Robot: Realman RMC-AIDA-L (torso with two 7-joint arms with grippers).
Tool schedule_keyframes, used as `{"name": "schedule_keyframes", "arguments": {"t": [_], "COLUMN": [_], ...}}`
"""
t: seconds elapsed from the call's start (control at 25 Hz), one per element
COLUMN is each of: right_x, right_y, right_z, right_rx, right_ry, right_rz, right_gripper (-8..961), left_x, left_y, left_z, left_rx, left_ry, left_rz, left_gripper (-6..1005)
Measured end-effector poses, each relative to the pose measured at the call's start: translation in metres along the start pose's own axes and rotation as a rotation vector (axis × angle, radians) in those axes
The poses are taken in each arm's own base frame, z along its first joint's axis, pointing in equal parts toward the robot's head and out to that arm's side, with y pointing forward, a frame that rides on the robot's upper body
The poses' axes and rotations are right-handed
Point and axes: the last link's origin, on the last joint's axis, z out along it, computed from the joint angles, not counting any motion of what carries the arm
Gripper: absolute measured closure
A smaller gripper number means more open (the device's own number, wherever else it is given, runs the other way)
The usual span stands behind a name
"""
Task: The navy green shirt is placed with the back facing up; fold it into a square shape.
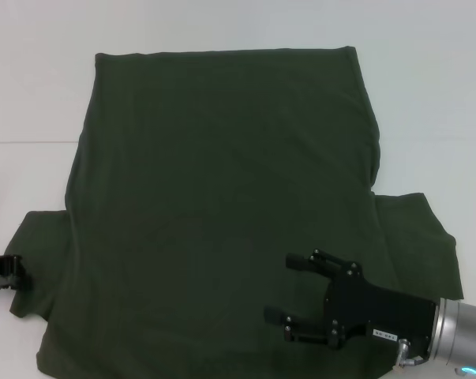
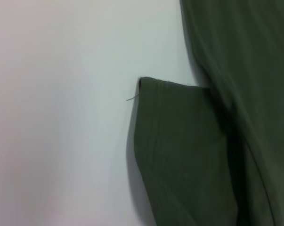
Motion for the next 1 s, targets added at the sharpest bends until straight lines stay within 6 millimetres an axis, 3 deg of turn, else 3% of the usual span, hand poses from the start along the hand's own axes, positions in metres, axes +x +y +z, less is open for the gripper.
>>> {"name": "schedule_keyframes", "arguments": {"t": [0.36, 1.0], "right_x": [0.000, -0.001], "right_y": [0.000, -0.002], "right_z": [0.000, 0.000], "right_rx": [0.001, 0.012], "right_ry": [-0.001, -0.010], "right_rz": [-0.001, 0.000], "right_gripper": [38, 39], "left_x": [-0.001, 0.012], "left_y": [0.002, -0.009], "left_z": [0.001, -0.020], "left_rx": [-0.001, 0.040], "left_ry": [-0.003, 0.069], "left_rz": [0.042, 0.052], "left_gripper": [973, 971]}}
